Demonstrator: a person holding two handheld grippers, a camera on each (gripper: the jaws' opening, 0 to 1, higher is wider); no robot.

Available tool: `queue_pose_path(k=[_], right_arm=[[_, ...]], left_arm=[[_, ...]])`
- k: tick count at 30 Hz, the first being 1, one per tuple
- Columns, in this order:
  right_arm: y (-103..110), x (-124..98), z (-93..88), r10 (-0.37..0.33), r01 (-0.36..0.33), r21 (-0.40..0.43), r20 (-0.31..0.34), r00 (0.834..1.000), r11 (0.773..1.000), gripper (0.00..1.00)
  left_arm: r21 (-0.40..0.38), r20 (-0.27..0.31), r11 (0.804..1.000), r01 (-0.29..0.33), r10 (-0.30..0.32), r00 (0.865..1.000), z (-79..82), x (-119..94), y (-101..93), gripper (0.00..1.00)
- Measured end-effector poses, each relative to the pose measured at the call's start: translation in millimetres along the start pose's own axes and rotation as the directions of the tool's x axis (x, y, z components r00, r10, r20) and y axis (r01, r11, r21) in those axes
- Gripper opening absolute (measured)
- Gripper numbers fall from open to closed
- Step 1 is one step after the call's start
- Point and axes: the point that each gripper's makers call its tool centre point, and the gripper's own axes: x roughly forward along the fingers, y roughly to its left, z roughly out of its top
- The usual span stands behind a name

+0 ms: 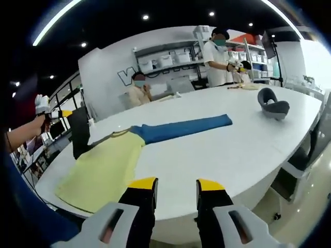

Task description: Fold the garment on the visible template until the final outline fits inside the template.

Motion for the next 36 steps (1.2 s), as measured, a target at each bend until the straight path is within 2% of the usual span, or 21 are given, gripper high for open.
queue_pose_path(k=[8,19,22,23,25,30,35,36], right_arm=[[-6.6,-6.2,-2.9,-0.005,0.004,0.026,0.012,1.0,1.0,0.27],[-15.4,-13.6,-5.2,-0.011,0.01,0.045,0.022,1.0,0.999,0.26],[-18.3,-15.1,-8.0,-0.017,0.016,0.051,0.019,1.0,0.999,0.26],[-19.3,-16.4,-8.6,-0.019,0.018,0.057,0.02,1.0,0.998,0.26],[-21.5,-17.1,-9.6,-0.023,0.021,0.062,0.019,1.0,0.998,0.26],[-24.8,-19.3,-12.4,-0.029,0.028,0.074,0.016,0.999,0.997,0.26],[-28.2,-21.3,-14.7,-0.035,0.033,0.08,0.013,0.999,0.996,0.25],[-29.2,-21.7,-15.3,-0.036,0.035,0.082,0.012,0.999,0.996,0.25]], left_arm=[[0.026,-0.011,0.997,0.072,-0.071,0.997,10.1,29.6,-35.3,0.02],[0.068,-0.027,0.984,0.164,-0.162,0.986,19.1,51.9,-84.7,0.02],[0.082,-0.042,0.979,0.186,-0.183,0.982,16.7,56.3,-99.2,0.02],[0.087,-0.052,0.975,0.206,-0.202,0.978,15.6,59.0,-111.4,0.02],[0.092,-0.062,0.971,0.222,-0.217,0.974,14.2,62.7,-122.8,0.02],[0.103,-0.08,0.959,0.262,-0.255,0.964,9.5,70.8,-145.1,0.03],[0.126,-0.111,0.944,0.306,-0.293,0.95,-1.5,72.6,-169.8,0.03],[0.144,-0.131,0.936,0.32,-0.302,0.944,-8.6,73.4,-175.9,0.03]])
